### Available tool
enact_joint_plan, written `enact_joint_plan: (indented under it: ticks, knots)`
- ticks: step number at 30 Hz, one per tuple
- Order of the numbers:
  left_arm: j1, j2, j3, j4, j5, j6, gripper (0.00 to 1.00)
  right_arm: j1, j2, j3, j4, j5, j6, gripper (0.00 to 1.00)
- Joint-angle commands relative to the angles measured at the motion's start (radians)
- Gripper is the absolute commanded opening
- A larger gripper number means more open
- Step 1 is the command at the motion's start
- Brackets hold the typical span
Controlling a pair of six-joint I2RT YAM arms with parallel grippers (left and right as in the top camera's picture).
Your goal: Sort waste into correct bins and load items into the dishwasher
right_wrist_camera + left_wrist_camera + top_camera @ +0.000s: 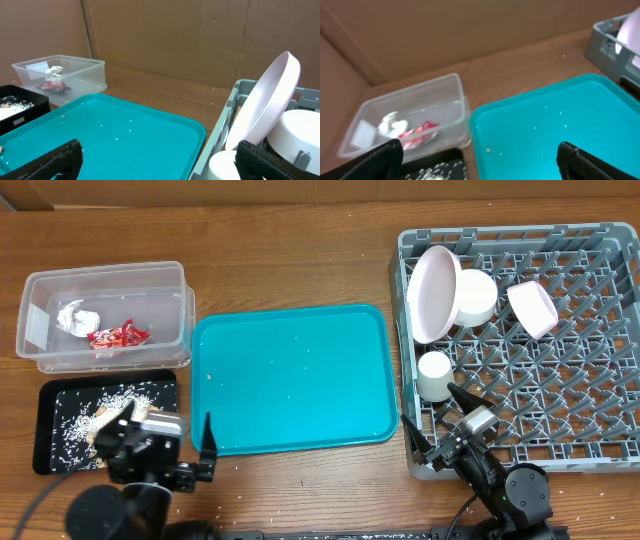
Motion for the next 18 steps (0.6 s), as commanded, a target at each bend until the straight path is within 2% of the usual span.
enact_joint_plan:
  ticks: [1,10,18]
  knots:
    - [0.006,-0.094,-0.145,0.071,0.066,-0.051,1.00,-0.006,-0.011,-0.010,0.007,-0.006,-0.001,1.00]
    - [-0.015,-0.267,-0.512,0.320,0.196,-0.074,1.00,-0.006,-0.011,-0.010,0.007,-0.005,-0.001,1.00]
    - [-0.024,-0.267,-0.679,0.487,0.213,-0.075,1.00,-0.006,-0.011,-0.010,0.007,-0.006,-0.001,1.00]
